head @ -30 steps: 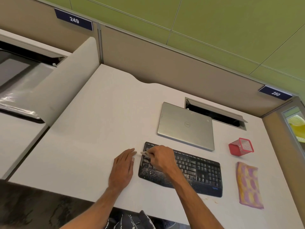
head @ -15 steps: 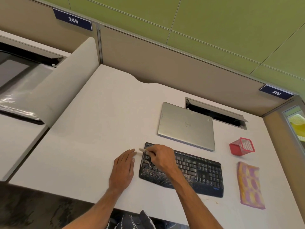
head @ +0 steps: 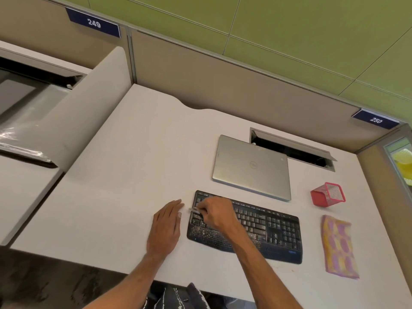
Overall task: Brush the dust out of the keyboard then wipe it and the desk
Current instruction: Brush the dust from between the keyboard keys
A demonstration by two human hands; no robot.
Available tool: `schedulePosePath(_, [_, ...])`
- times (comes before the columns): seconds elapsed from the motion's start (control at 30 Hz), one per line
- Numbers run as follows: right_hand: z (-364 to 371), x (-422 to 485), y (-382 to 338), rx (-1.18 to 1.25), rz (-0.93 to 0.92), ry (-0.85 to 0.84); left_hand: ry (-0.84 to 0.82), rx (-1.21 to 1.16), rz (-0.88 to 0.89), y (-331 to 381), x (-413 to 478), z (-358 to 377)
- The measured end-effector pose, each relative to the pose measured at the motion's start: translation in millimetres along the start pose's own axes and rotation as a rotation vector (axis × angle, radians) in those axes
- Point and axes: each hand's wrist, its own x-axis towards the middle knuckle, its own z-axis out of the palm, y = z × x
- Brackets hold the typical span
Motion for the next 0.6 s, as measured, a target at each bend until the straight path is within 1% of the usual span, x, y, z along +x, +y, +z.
schedulePosePath(0.13, [-6,3,-2,0.07,0.02,0.121,0.0,0.011,0.007,1,1,-2])
schedulePosePath(0.27, [-17,-4,20,0.084,0.107,0.128,0.009,0.012,0.01,1,1,0])
schedulePosePath(0.33, [-19,-10,30,0.081,0.152,0.101,0.013,0.017,0.019,1,1,0])
schedulePosePath(0.43, [-14,-18,32,0.068,0.181,-0.008,0.012,0.027,0.02,3,1,0])
schedulePosePath(0.53, [-3,-23,18,0.104,0.158,-0.063,0.006,0.033,0.012,4,1,-1])
schedulePosePath(0.6, [-1,-24,8,0.158,0.134,-0.06,0.0,0.036,0.009,4,1,-1])
